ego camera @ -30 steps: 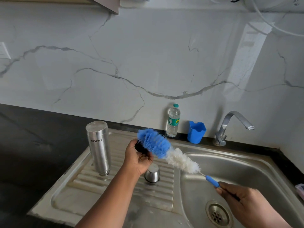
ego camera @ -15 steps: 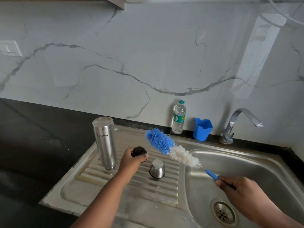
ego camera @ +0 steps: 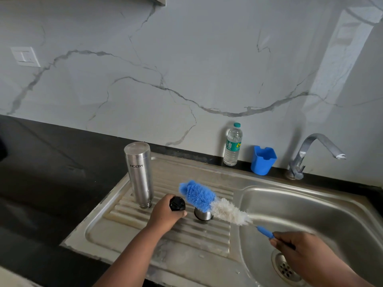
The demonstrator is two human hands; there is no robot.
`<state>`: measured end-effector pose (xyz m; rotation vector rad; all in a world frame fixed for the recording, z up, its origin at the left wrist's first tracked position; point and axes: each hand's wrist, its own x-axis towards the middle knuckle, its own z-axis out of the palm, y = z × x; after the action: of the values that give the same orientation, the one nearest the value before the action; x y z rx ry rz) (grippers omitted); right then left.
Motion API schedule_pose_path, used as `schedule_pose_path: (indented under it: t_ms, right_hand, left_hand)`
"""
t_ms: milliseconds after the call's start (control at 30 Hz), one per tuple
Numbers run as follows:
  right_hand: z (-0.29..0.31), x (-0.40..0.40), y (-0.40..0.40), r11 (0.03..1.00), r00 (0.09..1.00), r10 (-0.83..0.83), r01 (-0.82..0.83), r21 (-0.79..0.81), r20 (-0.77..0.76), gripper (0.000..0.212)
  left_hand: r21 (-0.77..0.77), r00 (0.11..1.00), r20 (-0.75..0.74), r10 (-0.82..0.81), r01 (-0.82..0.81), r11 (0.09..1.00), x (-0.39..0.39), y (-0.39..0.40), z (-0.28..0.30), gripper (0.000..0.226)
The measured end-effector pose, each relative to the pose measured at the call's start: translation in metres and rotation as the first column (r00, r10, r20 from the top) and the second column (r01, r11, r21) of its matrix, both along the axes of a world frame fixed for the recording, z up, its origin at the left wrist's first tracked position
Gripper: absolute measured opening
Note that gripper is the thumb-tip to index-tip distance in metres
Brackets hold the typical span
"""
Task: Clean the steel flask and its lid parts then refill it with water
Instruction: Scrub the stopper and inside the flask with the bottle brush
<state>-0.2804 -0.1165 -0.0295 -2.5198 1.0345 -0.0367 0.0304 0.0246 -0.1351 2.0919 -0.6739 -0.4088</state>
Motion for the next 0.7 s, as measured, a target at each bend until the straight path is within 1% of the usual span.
schedule_pose_path:
  t_ms: [167, 300, 333, 367, 433, 467, 500, 533, 567, 600, 633, 667, 700]
  right_hand:
    - [-0.002, 0.000, -0.001, 1.000, 1.000, 0.000, 0.000, 0.005, -0.008, 0.023]
    - [-0.001, 0.003, -0.001, 1.000, 1.000, 0.005, -0.004, 0.012, -0.024, 0.023]
    - [0.000, 0.004, -0.001, 1.000, 1.000, 0.006, -0.006, 0.011, -0.025, 0.023]
    - [0.000, 0.004, -0.001, 1.000, 1.000, 0.010, -0.010, 0.008, -0.025, 0.023]
    - [0.001, 0.006, -0.001, 1.000, 1.000, 0.022, -0.021, 0.007, -0.017, 0.023]
    - [0.002, 0.007, -0.001, 1.000, 1.000, 0.021, -0.021, 0.013, -0.015, 0.023]
    - [0.002, 0.007, -0.001, 1.000, 1.000, 0.014, -0.013, 0.022, -0.011, 0.023]
    - [0.003, 0.007, -0.001, 1.000, 1.000, 0.004, -0.004, 0.029, -0.004, 0.022]
    - [0.005, 0.007, -0.001, 1.000, 1.000, -0.007, 0.006, 0.031, 0.005, 0.020]
    - [0.005, 0.006, -0.001, 1.000, 1.000, -0.012, 0.012, 0.026, 0.017, 0.019]
    - [0.006, 0.006, -0.001, 1.000, 0.999, -0.015, 0.015, 0.020, 0.031, 0.019]
    - [0.006, 0.005, -0.001, 1.000, 0.999, -0.016, 0.015, 0.015, 0.044, 0.019]
    - [0.007, 0.005, -0.001, 1.000, 0.998, -0.023, 0.022, 0.015, 0.052, 0.018]
  left_hand:
    - [-0.006, 1.000, -0.015, 0.000, 0.000, 1.000, 0.000, 0.000, -0.005, 0.047]
    - [-0.005, 0.998, -0.061, 0.001, -0.001, 1.000, 0.003, 0.001, -0.010, 0.050]
    - [0.007, 0.997, -0.077, -0.004, 0.004, 1.000, 0.004, 0.003, -0.011, 0.054]
    - [0.011, 0.996, -0.086, -0.014, 0.015, 1.000, 0.006, 0.005, -0.013, 0.064]
    - [0.027, 0.996, -0.087, -0.030, 0.032, 0.999, 0.010, 0.008, -0.017, 0.093]
    - [0.032, 0.997, -0.071, -0.024, 0.027, 0.999, 0.009, 0.011, -0.017, 0.097]
    - [0.017, 1.000, -0.020, -0.008, 0.009, 1.000, 0.005, 0.016, -0.014, 0.090]
    - [-0.038, 0.997, 0.065, 0.029, -0.027, 0.999, 0.000, 0.022, -0.012, 0.077]
    - [-0.123, 0.982, 0.170, 0.088, -0.068, 0.990, -0.006, 0.031, -0.011, 0.062]
    - [-0.230, 0.948, 0.267, 0.171, -0.109, 0.967, -0.012, 0.039, -0.009, 0.052]
    - [-0.326, 0.914, 0.310, 0.263, -0.157, 0.932, -0.017, 0.047, -0.006, 0.047]
    - [-0.404, 0.892, 0.291, 0.345, -0.212, 0.890, -0.019, 0.054, -0.003, 0.048]
    - [-0.443, 0.882, 0.230, 0.410, -0.280, 0.851, -0.016, 0.057, 0.002, 0.052]
